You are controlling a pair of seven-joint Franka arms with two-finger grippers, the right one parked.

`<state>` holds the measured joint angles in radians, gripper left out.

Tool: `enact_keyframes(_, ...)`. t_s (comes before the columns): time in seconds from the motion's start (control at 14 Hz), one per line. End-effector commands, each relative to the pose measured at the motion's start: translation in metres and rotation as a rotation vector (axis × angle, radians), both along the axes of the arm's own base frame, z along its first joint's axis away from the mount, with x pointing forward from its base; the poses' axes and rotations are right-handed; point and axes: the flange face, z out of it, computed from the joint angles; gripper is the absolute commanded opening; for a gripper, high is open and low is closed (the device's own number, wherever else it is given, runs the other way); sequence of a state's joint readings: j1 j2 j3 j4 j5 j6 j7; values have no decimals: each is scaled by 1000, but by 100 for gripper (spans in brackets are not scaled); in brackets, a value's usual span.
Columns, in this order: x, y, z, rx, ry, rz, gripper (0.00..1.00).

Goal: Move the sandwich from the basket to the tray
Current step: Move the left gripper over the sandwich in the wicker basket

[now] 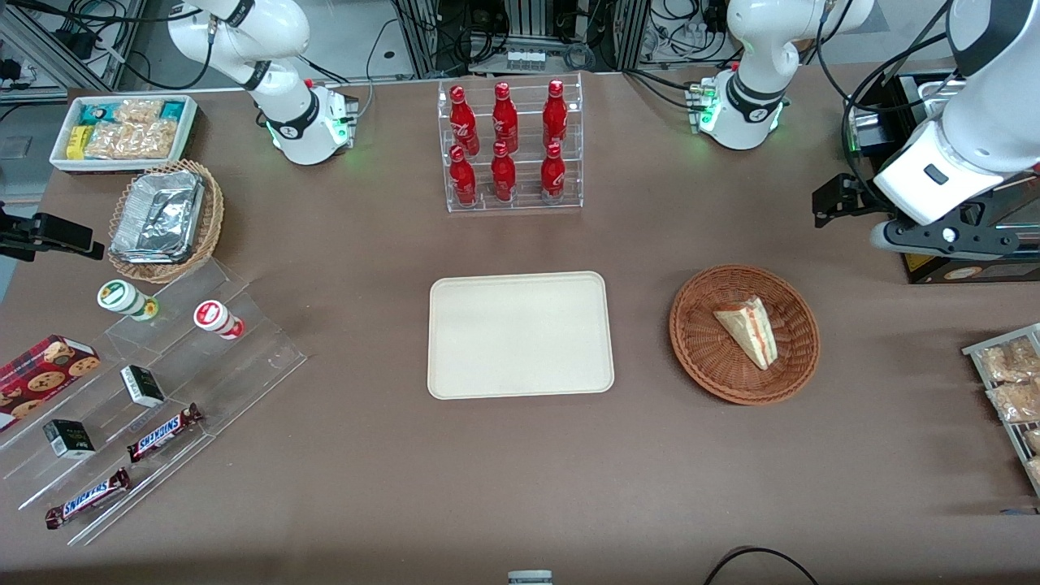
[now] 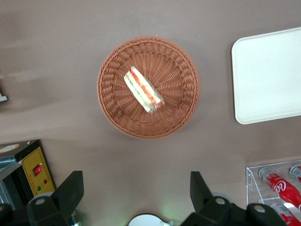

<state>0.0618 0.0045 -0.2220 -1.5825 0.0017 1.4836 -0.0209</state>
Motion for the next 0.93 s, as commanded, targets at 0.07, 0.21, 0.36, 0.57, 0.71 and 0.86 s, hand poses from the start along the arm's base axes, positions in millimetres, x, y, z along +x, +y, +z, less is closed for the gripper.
enact_keyframes(0.07,4,2,4,-2,-14,-8,100)
enact_keyframes(0.21,8,3,-8,5,6,-8,100)
enact_keyframes(0.36,19,2,-32,2,15,-7,100)
enact_keyframes(0.57,17,-2,-78,1,-2,-4,100)
enact_keyframes(0.71,16,-1,-113,-3,-10,9,100)
enact_keyframes(0.86,9,-1,-140,0,-41,35,100)
